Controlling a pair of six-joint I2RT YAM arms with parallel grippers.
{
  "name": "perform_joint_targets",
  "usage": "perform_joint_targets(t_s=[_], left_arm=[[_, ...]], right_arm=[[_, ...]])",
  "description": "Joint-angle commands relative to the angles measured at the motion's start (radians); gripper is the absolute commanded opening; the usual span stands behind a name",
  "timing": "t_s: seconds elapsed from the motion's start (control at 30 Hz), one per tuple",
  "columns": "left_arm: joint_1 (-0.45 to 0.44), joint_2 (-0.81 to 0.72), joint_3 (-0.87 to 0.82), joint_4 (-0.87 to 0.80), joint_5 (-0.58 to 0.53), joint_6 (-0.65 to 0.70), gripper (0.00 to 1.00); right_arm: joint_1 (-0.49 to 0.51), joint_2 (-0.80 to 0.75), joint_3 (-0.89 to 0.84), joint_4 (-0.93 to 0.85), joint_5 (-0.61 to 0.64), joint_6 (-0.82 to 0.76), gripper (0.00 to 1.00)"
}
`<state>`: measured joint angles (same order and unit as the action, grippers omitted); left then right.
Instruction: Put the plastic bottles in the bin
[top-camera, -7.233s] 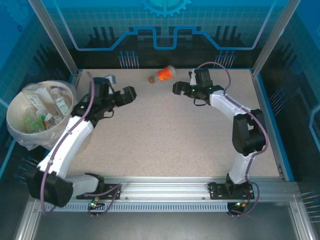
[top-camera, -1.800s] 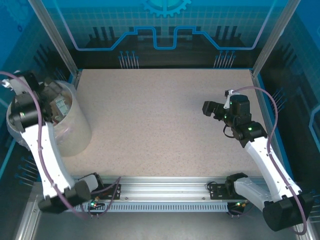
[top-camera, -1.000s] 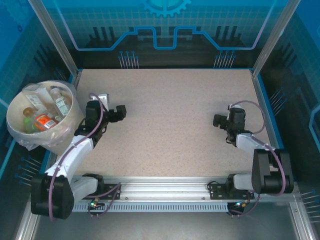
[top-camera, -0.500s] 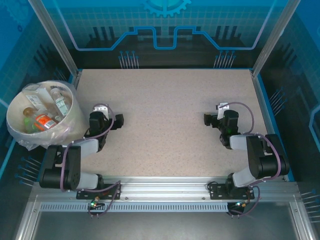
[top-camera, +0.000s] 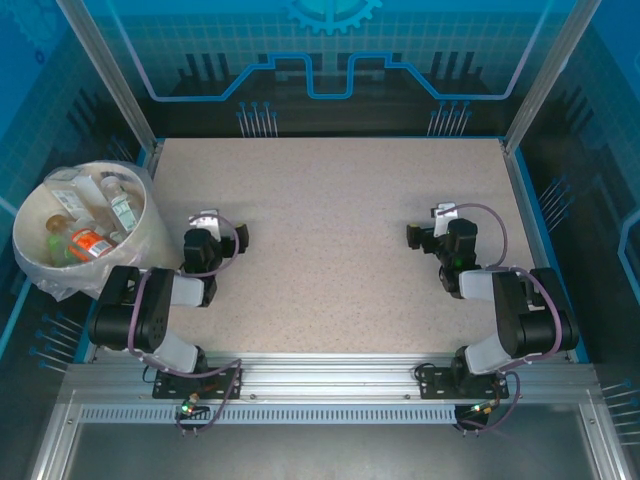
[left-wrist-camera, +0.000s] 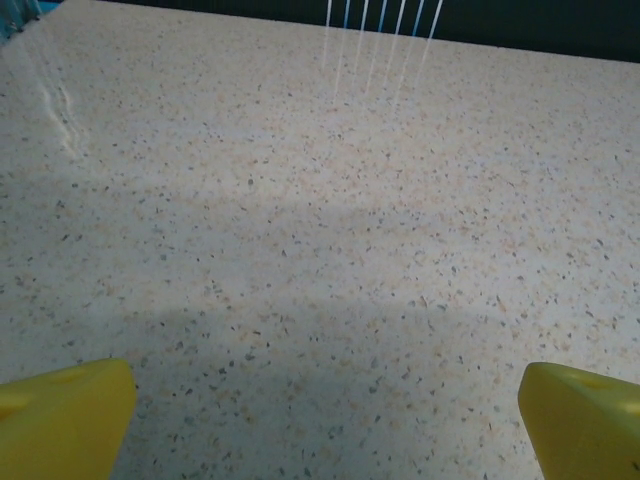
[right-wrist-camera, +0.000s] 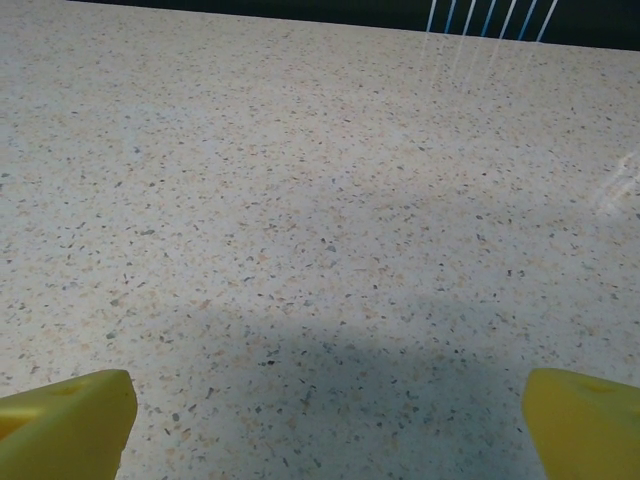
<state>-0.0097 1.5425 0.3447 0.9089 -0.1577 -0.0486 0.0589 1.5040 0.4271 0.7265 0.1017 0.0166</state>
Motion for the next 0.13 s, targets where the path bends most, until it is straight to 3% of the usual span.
perform_joint_targets(t_s=[0.0,0.1], left_arm=[[-0.003,0.005,0.017,0.043,-0.042,0.018,0.99],[-0.004,0.006,0.019,0.039,-0.043,0.018,0.99]], right_arm=[[0.004,0.001,0.003,0.031,-0.02,-0.017,1.0],[0.004,0.001,0.002,0.031,-0.02,-0.017,1.0]])
